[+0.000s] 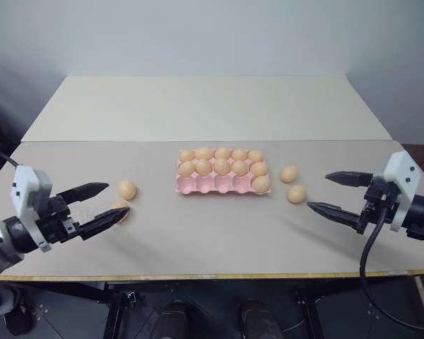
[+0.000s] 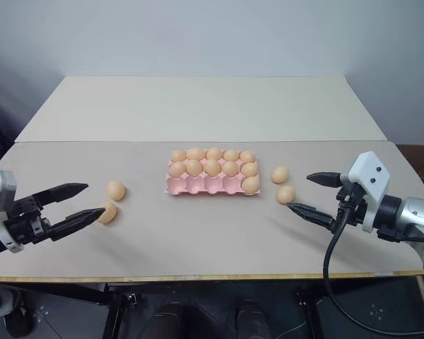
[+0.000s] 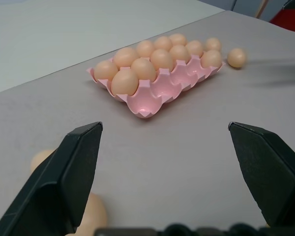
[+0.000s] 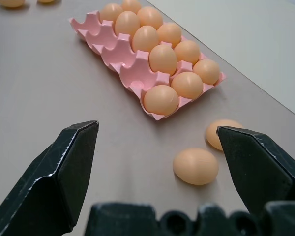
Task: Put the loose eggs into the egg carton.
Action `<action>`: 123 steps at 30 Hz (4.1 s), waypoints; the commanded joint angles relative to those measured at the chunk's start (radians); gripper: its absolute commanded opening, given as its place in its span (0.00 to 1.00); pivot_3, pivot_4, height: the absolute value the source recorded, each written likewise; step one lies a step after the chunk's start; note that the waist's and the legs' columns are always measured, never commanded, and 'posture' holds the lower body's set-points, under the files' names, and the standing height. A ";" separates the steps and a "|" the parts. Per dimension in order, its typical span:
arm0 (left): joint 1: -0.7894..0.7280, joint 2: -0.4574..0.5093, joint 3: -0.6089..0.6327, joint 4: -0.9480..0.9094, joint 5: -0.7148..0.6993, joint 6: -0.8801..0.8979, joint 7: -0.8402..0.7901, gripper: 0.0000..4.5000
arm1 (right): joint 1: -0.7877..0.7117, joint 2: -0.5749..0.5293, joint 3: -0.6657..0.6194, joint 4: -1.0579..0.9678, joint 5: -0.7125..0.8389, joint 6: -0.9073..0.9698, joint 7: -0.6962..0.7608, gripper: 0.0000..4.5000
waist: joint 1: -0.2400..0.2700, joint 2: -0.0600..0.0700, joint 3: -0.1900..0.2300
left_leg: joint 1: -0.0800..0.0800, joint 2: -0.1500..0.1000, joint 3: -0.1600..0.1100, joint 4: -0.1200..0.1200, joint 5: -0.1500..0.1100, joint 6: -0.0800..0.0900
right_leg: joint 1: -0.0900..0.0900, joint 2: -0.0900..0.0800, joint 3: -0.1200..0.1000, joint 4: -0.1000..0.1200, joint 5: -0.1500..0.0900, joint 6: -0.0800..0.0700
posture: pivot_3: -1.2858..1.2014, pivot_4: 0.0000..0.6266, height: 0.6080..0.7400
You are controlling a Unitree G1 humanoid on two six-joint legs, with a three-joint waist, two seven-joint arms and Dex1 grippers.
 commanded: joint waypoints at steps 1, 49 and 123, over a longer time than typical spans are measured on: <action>-0.009 0.023 0.033 -0.017 -0.027 0.012 -0.008 1.00 | -0.008 -0.010 -0.015 -0.009 -0.001 -0.015 -0.001 1.00 | 0.000 0.000 0.000 | 0.000 0.000 0.000 0.000 0.000 0.000 | 0.000 0.000 0.000 0.000 0.000 0.000 | 0.52 0.24 1.00; -0.042 0.038 0.055 -0.015 -0.050 0.010 -0.043 1.00 | -0.599 0.440 0.649 0.357 -0.494 -0.087 -0.205 0.58 | -0.025 0.001 0.001 | -0.011 0.000 0.000 -0.001 0.000 -0.001 | -0.017 0.001 0.004 0.007 0.000 -0.001 | 0.52 0.24 1.00; -0.072 0.045 0.047 0.062 0.020 -0.046 -0.086 1.00 | -0.634 0.648 0.680 0.321 -0.561 -0.021 -0.343 0.60 | -0.044 0.001 0.001 | -0.009 0.001 0.000 -0.001 0.000 -0.001 | -0.017 0.002 0.005 0.008 0.000 -0.001 | 0.52 0.24 1.00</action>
